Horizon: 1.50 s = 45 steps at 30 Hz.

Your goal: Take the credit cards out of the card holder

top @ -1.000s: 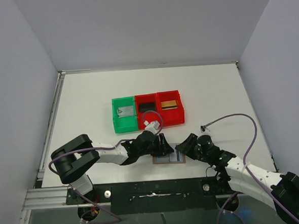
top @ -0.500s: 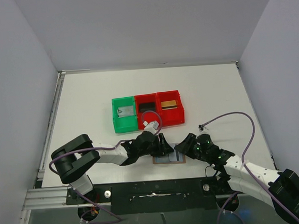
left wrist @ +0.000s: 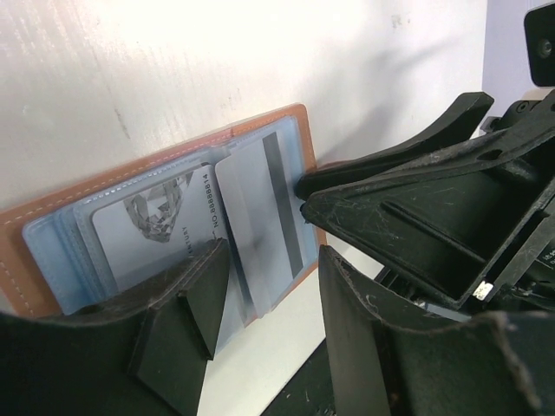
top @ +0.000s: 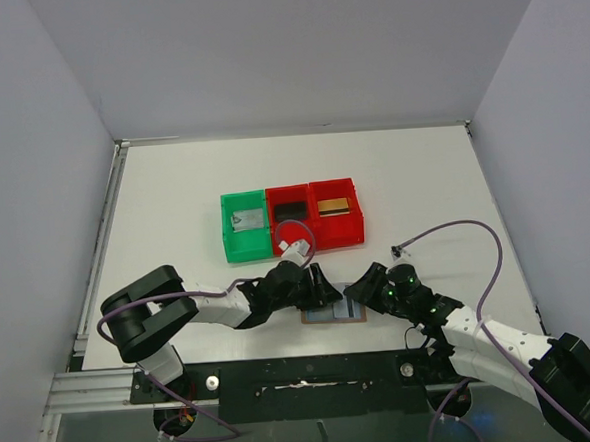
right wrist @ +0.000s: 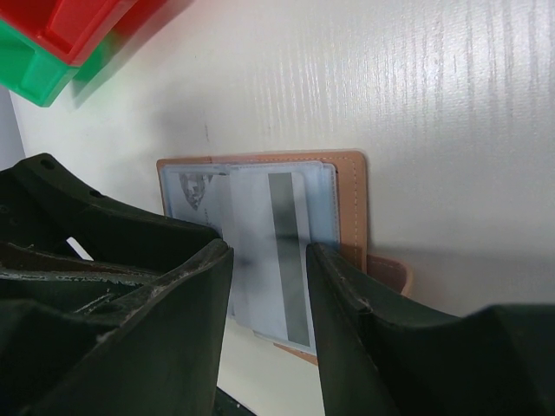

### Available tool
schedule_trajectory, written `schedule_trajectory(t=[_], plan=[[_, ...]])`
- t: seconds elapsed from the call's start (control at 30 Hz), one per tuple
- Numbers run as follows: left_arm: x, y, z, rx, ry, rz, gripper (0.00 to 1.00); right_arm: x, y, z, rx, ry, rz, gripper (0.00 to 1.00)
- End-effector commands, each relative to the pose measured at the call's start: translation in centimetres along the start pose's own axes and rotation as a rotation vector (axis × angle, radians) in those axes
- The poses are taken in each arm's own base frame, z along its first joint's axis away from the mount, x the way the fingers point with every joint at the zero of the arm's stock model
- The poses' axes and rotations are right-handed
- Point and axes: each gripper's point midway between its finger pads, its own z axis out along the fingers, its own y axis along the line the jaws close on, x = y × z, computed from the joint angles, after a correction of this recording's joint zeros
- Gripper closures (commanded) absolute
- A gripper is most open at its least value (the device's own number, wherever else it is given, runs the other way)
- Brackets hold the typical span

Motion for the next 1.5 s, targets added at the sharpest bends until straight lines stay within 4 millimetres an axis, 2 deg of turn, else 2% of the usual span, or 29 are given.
schedule_trajectory(t=[0.0,0.57,0.97,1.23,1.47], plan=[[0.1,0.7,-0.3,-0.006,-0.025,-0.047,0.55,2.8,-3.9,-0.4,0.119,0.105,-0.013,0.58],[0.4,0.7,0.0,0.011,-0.019,-0.096,0.60,3.2,-3.5,-0.4,0.085,0.125,-0.014,0.58],[0.4,-0.2,0.0,0.046,-0.014,-0.091,0.81,3.0,-3.9,-0.4,0.109,0.111,-0.013,0.58],[0.6,-0.8,0.2,0.078,0.003,-0.077,0.87,2.9,-3.8,-0.5,0.109,0.110,-0.014,0.58],[0.5,-0.7,0.0,0.073,0.004,-0.077,0.97,2.8,-3.8,-0.5,0.107,0.108,-0.013,0.58]])
